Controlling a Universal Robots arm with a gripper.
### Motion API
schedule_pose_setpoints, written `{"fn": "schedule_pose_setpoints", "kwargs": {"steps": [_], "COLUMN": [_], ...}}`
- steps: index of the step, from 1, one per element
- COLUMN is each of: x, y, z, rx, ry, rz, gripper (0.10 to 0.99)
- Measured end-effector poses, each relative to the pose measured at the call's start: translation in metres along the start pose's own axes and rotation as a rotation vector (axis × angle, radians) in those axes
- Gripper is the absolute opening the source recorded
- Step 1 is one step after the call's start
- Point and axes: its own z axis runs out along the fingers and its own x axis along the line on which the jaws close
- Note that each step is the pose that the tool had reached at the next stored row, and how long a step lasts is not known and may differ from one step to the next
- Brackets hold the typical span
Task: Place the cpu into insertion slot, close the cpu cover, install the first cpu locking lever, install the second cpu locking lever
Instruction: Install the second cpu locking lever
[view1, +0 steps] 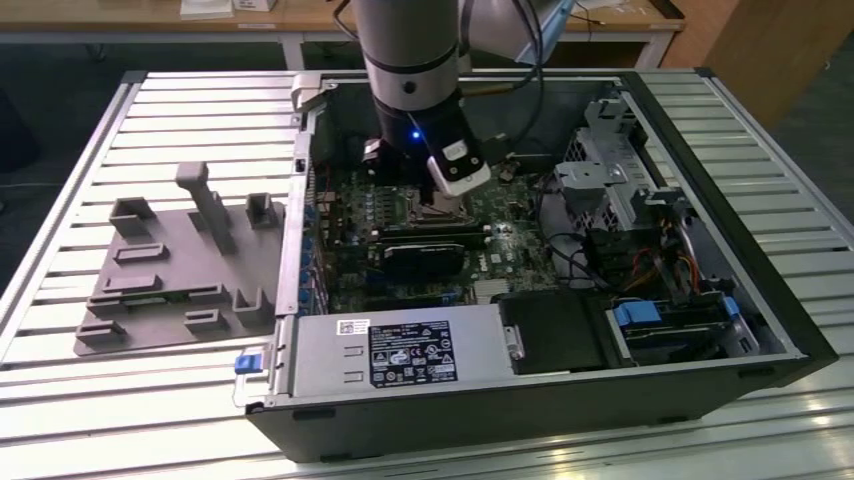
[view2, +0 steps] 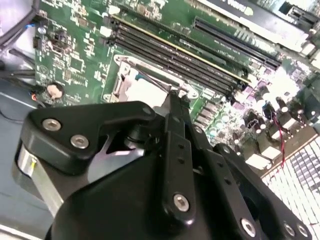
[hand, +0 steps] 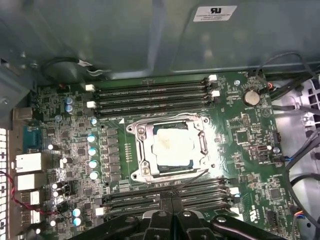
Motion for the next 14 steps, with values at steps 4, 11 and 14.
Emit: {"fn": "schedule_pose_setpoints", "kwargs": {"steps": [4,11,14], "x": [-0.0002,0.0012,0.0029], "y": [-0.0006,-0.0032,-0.0040], "z": [0.0034,0.0164,0.0194], "rx": [0.004,0.006,0.004], "ry": [0.0020,0.0142,0.0158], "rz": [0.000,0.003,0.003], "gripper": [0.106,0.106,0.106]}}
